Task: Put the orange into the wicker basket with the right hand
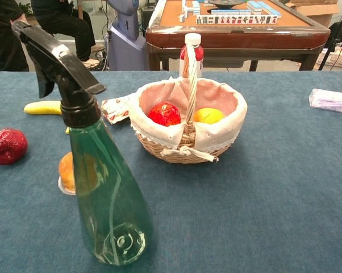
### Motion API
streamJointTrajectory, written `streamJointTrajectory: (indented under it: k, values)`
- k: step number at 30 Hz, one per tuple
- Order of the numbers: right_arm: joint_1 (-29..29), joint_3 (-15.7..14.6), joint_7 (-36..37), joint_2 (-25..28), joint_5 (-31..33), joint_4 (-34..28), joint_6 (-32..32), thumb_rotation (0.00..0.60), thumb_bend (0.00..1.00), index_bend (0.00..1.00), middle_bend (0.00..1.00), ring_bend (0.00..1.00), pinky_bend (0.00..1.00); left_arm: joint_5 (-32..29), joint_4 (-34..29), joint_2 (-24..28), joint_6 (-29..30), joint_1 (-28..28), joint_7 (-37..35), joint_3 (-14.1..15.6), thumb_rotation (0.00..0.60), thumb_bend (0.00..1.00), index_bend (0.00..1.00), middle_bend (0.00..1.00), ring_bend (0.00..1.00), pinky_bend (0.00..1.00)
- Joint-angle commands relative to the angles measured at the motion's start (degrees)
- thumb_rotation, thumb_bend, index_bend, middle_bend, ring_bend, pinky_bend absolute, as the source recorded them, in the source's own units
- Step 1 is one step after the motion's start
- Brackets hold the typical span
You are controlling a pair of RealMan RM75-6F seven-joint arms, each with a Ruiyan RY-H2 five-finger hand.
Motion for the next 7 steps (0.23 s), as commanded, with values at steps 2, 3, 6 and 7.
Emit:
streamJointTrajectory:
  k: [2, 3, 6, 7]
  values:
    - [-4.1, -1.5, 2.4, 1.1, -2.2, 1.0, 3.8, 0.600, 0.30, 0.00, 0.16, 0.19, 0.48, 0.4, -0.3, -0.3, -0.1, -0.4, 0.3, -0.2, 0.600, 0.25, 0.04, 0.00, 0.00, 0.04]
    - [-4.8, -1.6, 2.4, 1.1, -2.5, 1.1, 4.4, 0.600, 0.30, 0.00, 0.16, 0.18, 0.47, 0.5, -0.4, -0.3, -0.1, -0.5, 0.4, -0.2, 0.600, 0.25, 0.04, 0.00, 0.00, 0.04]
    - [-6.8, -1.8, 2.4, 1.0, -3.0, 1.5, 6.1, 0.600, 0.30, 0.00, 0.16, 0.19, 0.48, 0.5, -0.5, -0.4, -0.4, -0.8, 0.7, -0.2, 0.600, 0.25, 0.04, 0.00, 0.00, 0.04]
    - [-7.3, -1.8, 2.5, 1.0, -3.0, 1.6, 6.3, 0.600, 0.30, 0.00, 0.17, 0.19, 0.48, 0.4, -0.5, -0.4, -0.5, -0.8, 0.7, -0.2, 0.600, 0.25, 0.04, 0.00, 0.00, 0.04]
